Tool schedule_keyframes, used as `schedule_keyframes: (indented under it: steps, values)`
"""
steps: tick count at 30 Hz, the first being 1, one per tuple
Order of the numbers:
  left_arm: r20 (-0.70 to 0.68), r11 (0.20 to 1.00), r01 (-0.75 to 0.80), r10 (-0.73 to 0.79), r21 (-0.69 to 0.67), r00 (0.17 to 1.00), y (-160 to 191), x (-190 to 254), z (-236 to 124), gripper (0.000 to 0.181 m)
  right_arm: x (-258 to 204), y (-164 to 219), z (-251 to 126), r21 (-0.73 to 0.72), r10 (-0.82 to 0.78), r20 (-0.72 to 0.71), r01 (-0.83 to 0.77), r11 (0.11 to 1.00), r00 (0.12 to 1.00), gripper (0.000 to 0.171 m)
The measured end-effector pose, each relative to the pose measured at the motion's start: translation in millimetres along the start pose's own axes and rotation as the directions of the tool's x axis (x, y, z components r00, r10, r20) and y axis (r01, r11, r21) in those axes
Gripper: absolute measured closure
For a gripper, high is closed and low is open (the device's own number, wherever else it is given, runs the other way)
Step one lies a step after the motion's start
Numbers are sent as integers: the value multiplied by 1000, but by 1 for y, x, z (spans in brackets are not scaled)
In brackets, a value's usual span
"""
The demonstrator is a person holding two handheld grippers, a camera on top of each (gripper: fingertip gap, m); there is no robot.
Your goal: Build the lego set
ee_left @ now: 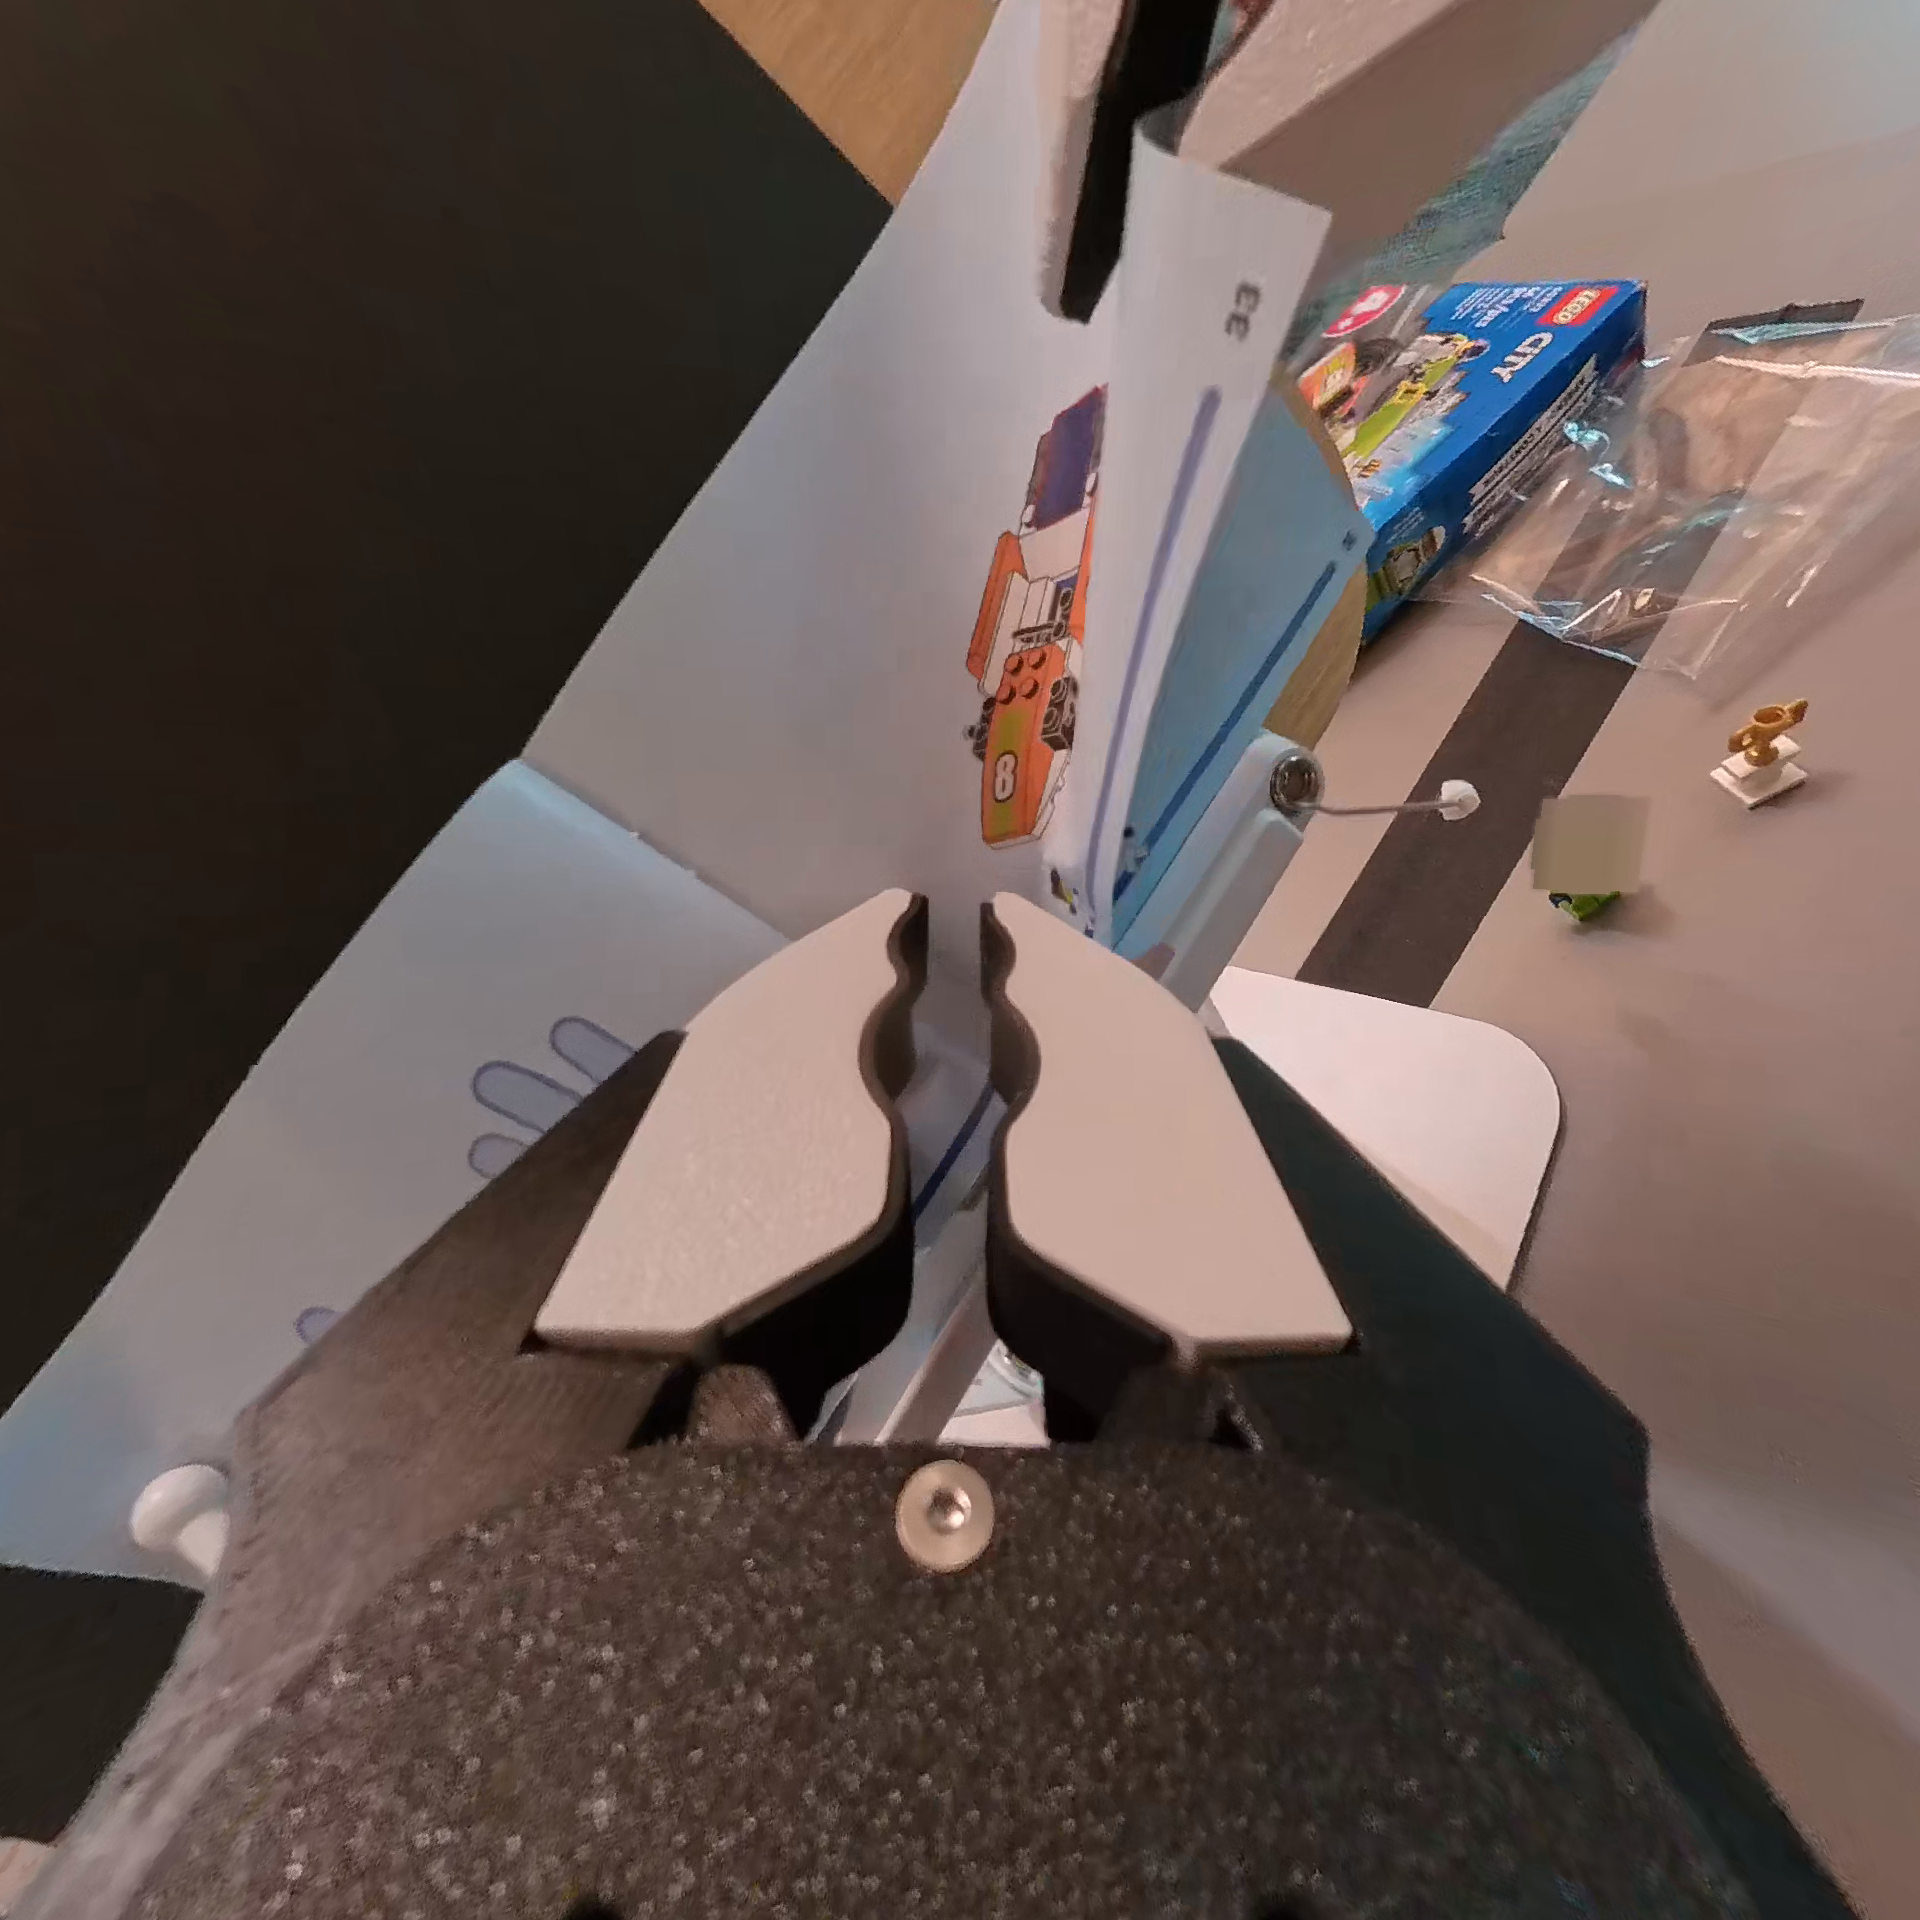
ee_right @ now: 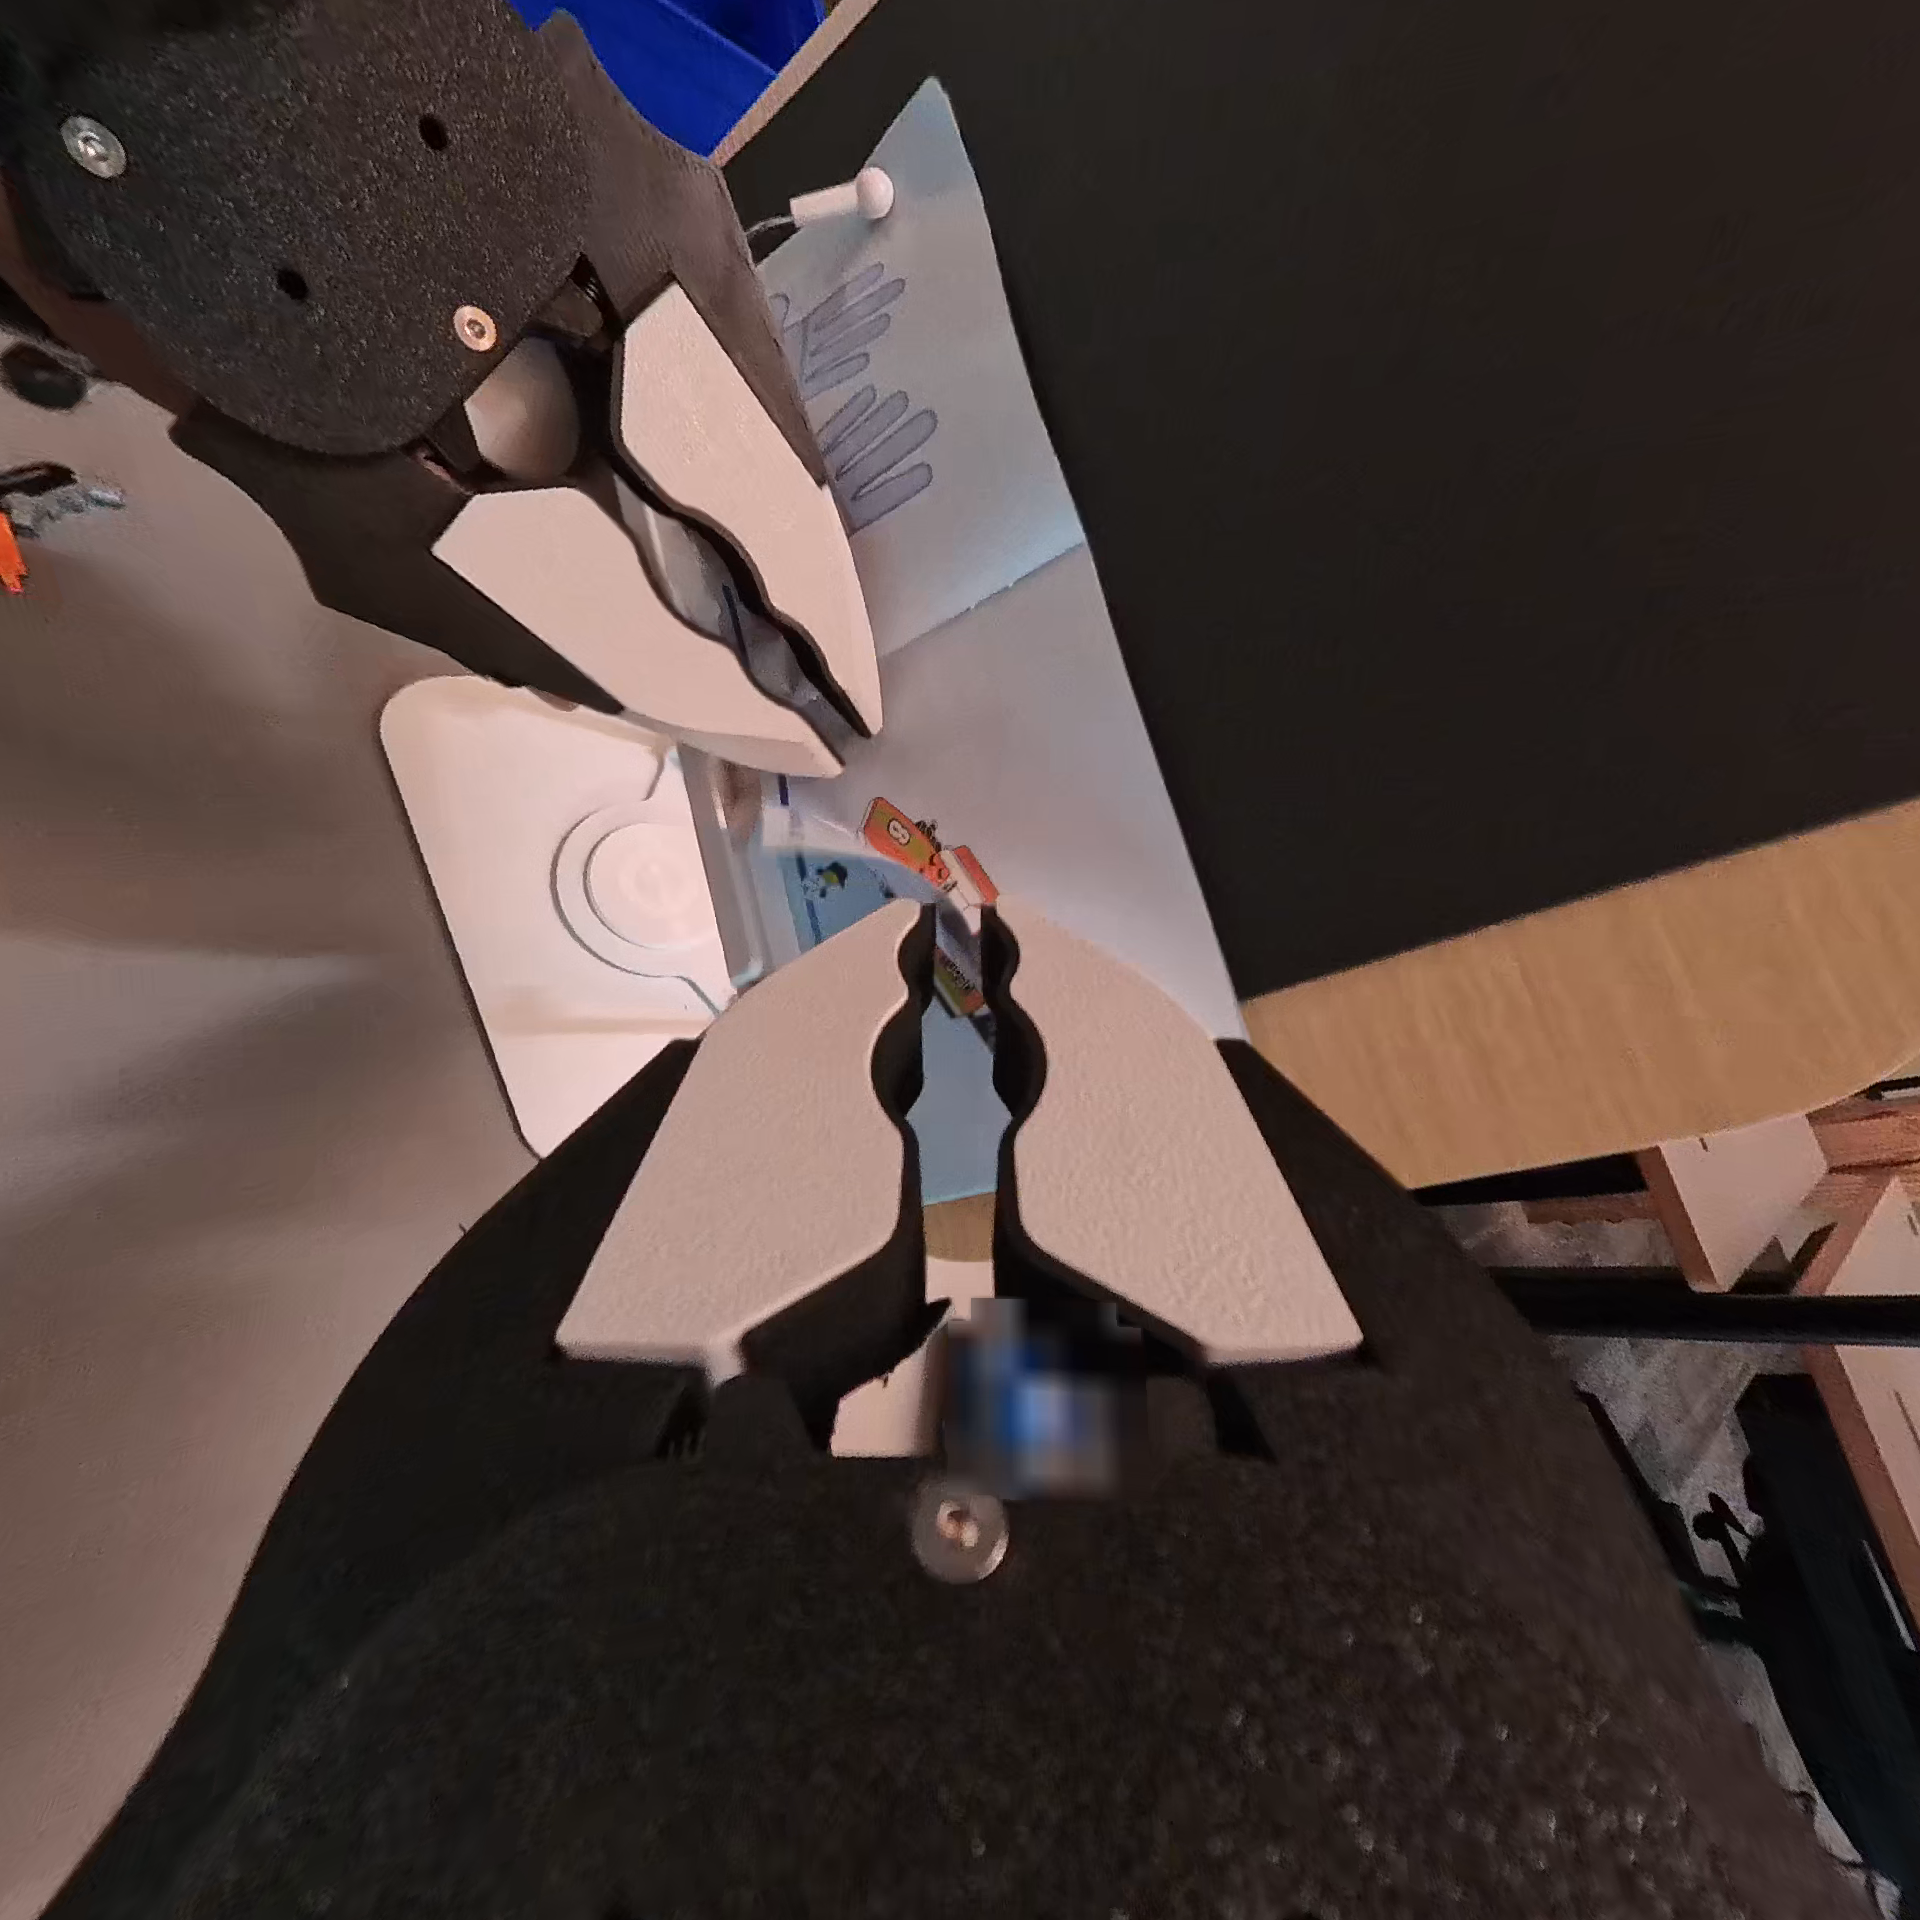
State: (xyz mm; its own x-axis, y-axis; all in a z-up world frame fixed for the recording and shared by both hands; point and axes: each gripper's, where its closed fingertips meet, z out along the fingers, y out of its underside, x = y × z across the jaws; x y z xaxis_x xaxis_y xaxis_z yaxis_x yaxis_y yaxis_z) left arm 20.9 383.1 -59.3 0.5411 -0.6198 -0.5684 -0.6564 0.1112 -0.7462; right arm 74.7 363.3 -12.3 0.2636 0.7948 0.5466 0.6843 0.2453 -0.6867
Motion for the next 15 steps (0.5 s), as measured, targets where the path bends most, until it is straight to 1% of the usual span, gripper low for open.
schedule_keyframes:
  steps: [8,15]
  values:
    - [-48,998,7,-4,68,999,-5,3,-24,168,3,-10,0,-11,-32,-6,31,999,999,164]
    - [-69,996,24,-18,91,997,-6,14,-25,166,2,-16,4,-34,-53,-7,53,998,999,165]
